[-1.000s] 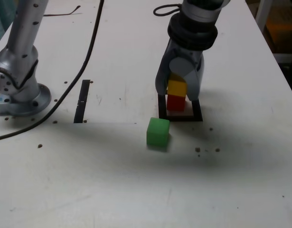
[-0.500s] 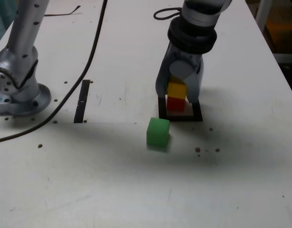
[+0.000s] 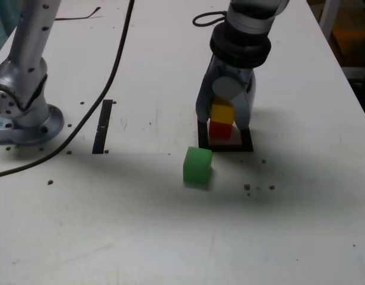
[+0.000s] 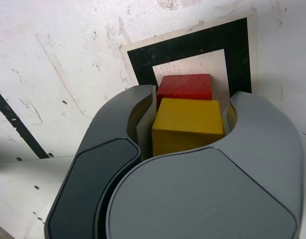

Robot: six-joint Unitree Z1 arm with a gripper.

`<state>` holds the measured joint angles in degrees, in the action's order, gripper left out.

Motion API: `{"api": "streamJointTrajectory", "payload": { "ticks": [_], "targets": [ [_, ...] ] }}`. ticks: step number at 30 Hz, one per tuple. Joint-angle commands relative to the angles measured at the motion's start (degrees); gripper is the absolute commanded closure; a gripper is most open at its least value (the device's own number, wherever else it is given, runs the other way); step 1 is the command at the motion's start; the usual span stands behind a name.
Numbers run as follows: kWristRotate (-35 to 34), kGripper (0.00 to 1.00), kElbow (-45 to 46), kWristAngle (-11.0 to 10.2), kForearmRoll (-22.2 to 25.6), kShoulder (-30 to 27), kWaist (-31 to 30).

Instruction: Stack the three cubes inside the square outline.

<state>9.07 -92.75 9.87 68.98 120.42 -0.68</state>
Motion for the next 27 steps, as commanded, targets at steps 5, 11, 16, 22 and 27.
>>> {"api": "streamJointTrajectory", "payload": {
  "ticks": [5,11,16,22,27],
  "targets": [
    [0.2,0.51,1.2,0.1,0.0,-0.2,0.3],
    [0.2,0.42,1.5,0.4,0.0,-0.6,0.3],
    [0.2,0.34,1.5,0.3,0.0,-1.0,0.3],
    [0.2,0.25,0.7,-0.3,0.0,-1.6,0.3],
    [0.0,0.21,0.4,-0.7,0.3,-2.7,0.3]
  ]
}}
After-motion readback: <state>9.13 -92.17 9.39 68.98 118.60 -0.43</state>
